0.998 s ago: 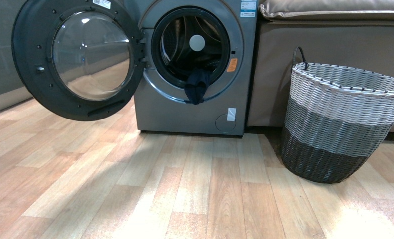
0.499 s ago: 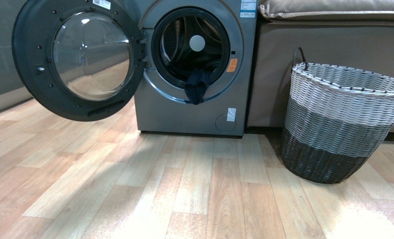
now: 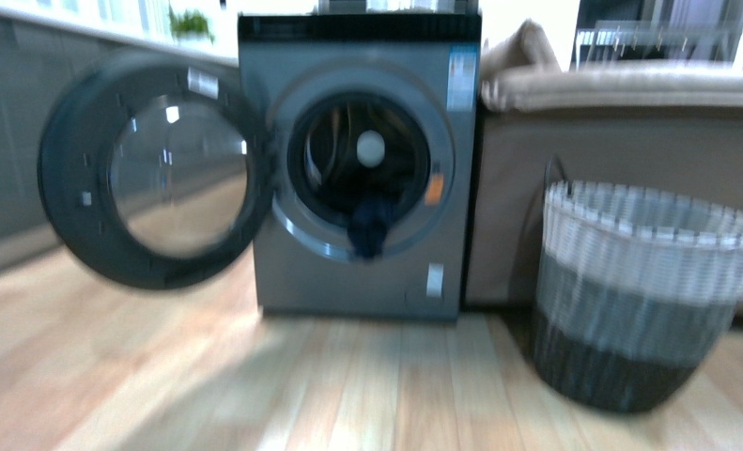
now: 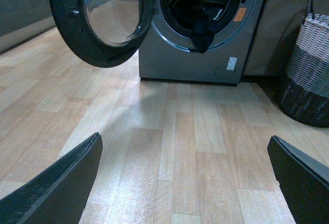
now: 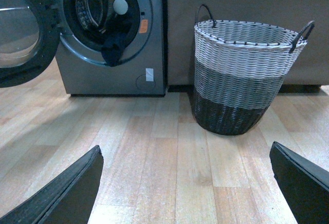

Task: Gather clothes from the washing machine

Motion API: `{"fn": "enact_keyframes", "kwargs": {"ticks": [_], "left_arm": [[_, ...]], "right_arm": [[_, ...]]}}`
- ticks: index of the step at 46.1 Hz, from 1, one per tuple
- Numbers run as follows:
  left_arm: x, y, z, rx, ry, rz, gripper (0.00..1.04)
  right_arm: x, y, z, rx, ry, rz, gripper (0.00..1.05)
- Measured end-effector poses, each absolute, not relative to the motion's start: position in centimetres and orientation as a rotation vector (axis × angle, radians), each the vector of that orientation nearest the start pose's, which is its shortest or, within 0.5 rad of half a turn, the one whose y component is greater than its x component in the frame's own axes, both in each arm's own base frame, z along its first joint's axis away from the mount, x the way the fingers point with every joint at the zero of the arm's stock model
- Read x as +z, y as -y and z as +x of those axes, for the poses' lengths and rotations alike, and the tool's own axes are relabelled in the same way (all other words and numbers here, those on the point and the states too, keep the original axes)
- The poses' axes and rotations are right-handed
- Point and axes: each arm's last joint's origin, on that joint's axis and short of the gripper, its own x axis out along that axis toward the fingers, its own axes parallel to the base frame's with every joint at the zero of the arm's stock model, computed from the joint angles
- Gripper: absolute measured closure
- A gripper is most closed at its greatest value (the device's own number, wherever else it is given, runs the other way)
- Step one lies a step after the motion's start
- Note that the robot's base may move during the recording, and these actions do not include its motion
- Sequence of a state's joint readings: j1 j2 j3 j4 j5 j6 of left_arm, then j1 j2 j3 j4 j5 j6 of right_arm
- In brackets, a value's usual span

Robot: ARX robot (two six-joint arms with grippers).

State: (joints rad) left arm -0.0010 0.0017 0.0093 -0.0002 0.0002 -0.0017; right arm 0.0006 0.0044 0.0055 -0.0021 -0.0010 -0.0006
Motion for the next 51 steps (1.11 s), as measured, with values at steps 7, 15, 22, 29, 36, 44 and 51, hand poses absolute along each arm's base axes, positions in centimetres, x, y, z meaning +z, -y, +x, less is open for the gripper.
{"fn": "enact_keyframes", "kwargs": {"ticks": [7, 15, 22, 29, 36, 44, 51], "left_arm": [[16.66, 0.01, 9.72, -0.001, 0.008, -0.002, 0.07], [16.66, 0.01, 9.72, -0.001, 0.008, -0.002, 0.07], [16.66, 0.01, 9.72, -0.001, 0.008, -0.002, 0.07], [16.62, 0.01, 9.74, -0.001, 0.005, -0.002, 0.07], [16.64, 0.01, 9.73, -0.002, 0.007, -0.002, 0.07], [16.63, 0.01, 9.73, -0.002, 0.006, -0.002, 0.07], [16.63, 0.01, 9.73, -0.001, 0.006, -0.002, 0.07]], "right_arm": [[16.48, -0.01, 9.76, 0.001, -0.001, -0.001, 0.08], [16.48, 0.00, 9.76, 0.001, -0.001, -0.001, 0.08], [16.48, -0.01, 9.76, 0.002, -0.001, -0.001, 0.08], [16.48, -0.01, 9.76, 0.002, -0.001, -0.001, 0.08], [16.48, 0.00, 9.76, -0.002, -0.001, -0.001, 0.08], [16.48, 0.00, 9.76, -0.001, -0.001, 0.000, 0.08], [16.48, -0.01, 9.76, 0.002, -0.001, 0.000, 0.08]]}}
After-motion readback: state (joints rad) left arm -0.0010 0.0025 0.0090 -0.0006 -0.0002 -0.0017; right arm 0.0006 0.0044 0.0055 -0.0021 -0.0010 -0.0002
